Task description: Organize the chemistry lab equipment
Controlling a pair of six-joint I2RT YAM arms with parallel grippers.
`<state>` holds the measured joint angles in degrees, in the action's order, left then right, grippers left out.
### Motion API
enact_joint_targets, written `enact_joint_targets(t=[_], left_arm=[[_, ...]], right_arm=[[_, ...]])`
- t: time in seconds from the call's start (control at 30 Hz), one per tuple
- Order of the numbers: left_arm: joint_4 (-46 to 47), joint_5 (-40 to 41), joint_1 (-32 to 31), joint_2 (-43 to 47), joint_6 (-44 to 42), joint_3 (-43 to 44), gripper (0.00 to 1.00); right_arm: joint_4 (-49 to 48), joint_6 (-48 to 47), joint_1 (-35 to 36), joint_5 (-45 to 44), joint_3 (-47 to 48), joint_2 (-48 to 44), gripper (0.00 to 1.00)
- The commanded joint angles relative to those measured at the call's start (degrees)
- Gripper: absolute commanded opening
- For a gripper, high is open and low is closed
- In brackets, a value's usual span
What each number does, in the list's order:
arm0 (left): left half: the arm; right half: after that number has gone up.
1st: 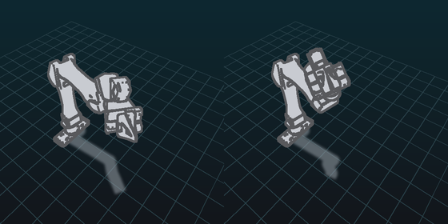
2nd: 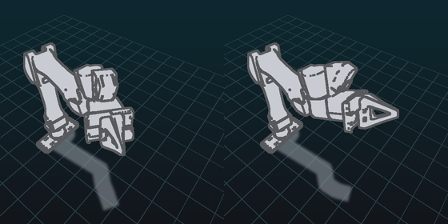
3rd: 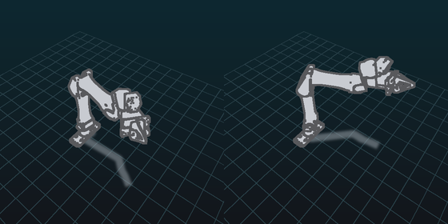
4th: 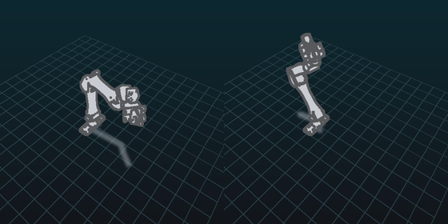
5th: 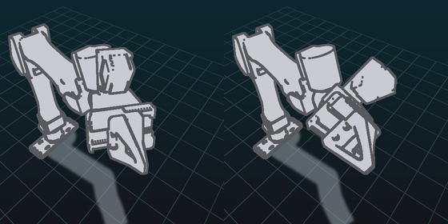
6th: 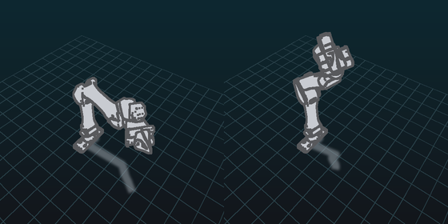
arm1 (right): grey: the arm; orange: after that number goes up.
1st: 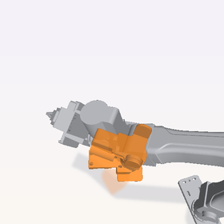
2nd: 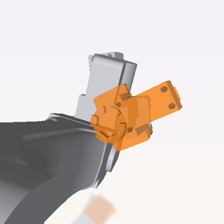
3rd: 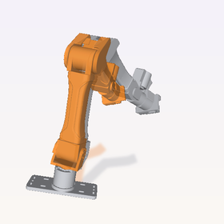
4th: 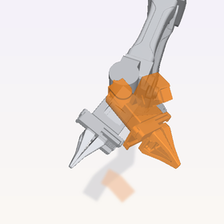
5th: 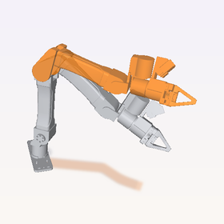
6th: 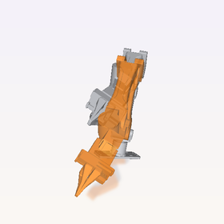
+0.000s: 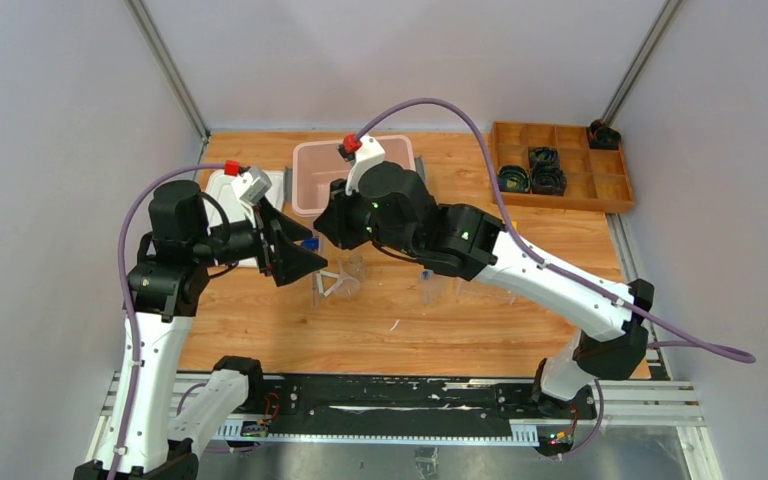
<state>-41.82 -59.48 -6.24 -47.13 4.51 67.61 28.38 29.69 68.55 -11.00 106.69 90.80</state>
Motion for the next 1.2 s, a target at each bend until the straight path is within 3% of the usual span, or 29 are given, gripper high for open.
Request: enact_joint_targets(t=[0.0,0.23,0.5,1.17], left_arm=[[-3.0,5.2,-0.4,-0.5,-0.7,2.1,0.99],[-10.2,16.4,-0.4,-5.1,-4.4,4.6,1.00],[-13.1,21.5,-0.4,-7.6,-7.5,5.3,1.00],[-13.3,21.4,-0.4,-7.1,-9.6,3.8,1.00]], right_arm=[[0.9,-2.2,-3.3,-5.1,-4.6,-5.3,0.00],[-2.5,-8.7,-10.2,-13.8,-21.8,-16.1,0.00],[-17.1,-15.4,-22.1,-13.8,-45.0,-24.8,0.00],[-44.5,-21.0,-28.9,-12.5,-59.7,-16.0,0.00]])
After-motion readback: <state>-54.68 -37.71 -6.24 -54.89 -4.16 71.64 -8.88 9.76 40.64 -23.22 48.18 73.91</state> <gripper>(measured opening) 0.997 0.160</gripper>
